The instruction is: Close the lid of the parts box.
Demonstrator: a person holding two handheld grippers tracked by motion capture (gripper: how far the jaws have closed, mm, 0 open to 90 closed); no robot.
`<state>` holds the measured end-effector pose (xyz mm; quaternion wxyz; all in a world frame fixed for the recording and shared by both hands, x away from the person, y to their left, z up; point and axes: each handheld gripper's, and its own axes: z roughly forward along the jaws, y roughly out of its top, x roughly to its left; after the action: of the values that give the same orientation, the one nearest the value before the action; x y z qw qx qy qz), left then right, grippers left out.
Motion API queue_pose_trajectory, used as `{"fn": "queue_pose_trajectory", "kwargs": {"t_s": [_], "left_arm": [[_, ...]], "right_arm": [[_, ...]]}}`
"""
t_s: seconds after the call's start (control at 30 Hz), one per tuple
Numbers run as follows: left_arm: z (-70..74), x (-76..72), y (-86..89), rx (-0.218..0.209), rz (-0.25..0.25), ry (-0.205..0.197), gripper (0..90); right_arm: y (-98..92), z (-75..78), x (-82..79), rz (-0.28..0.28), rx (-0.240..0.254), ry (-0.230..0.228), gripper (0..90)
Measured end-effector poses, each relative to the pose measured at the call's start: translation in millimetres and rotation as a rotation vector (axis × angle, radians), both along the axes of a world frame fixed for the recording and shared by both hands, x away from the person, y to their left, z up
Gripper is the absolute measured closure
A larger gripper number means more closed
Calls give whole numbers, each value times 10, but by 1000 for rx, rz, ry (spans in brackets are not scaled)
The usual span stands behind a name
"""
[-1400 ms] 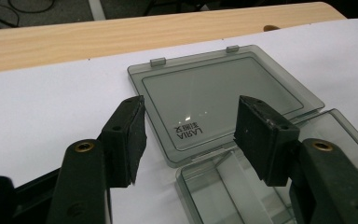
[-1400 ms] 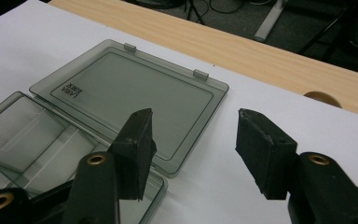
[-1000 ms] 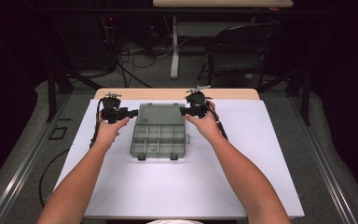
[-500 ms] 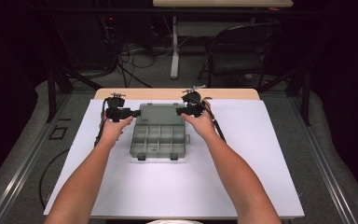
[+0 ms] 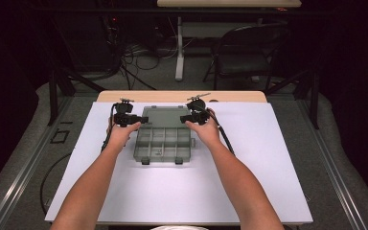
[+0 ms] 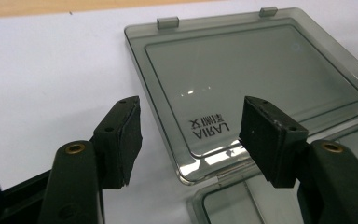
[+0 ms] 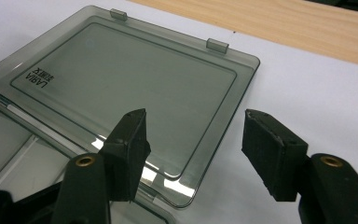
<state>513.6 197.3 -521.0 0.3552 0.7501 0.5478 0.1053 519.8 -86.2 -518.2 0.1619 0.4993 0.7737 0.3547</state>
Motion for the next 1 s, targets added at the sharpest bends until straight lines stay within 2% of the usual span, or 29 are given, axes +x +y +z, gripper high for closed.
{"fn": "queue_pose_trajectory", "kwargs": {"t_s": [0.13, 0.3, 0.4, 0.53, 0.63, 0.8, 1.0], "left_arm": [[-11, -1, -8, 7, -4, 4, 386], [-13, -5, -5, 12, -8, 25, 423], [-12, -11, -10, 10, -8, 31, 453], [-11, -18, -26, 4, -6, 44, 553], [-10, -21, -29, 8, 2, 45, 590], [-2, -26, -23, 27, 11, 46, 667], [-3, -31, -31, 31, 3, 47, 659]], "right_arm": [[11, -4, -14, 8, 1, -7, 396], [16, -19, -20, 3, 5, 17, 403], [-2, -49, -22, -10, 23, 45, 444], [-31, -75, -30, -21, 38, 58, 524], [-45, -75, -31, -28, 67, 81, 552], [-32, -64, -36, -14, 58, 96, 572], [-24, -94, -22, -34, 47, 133, 571]]}}
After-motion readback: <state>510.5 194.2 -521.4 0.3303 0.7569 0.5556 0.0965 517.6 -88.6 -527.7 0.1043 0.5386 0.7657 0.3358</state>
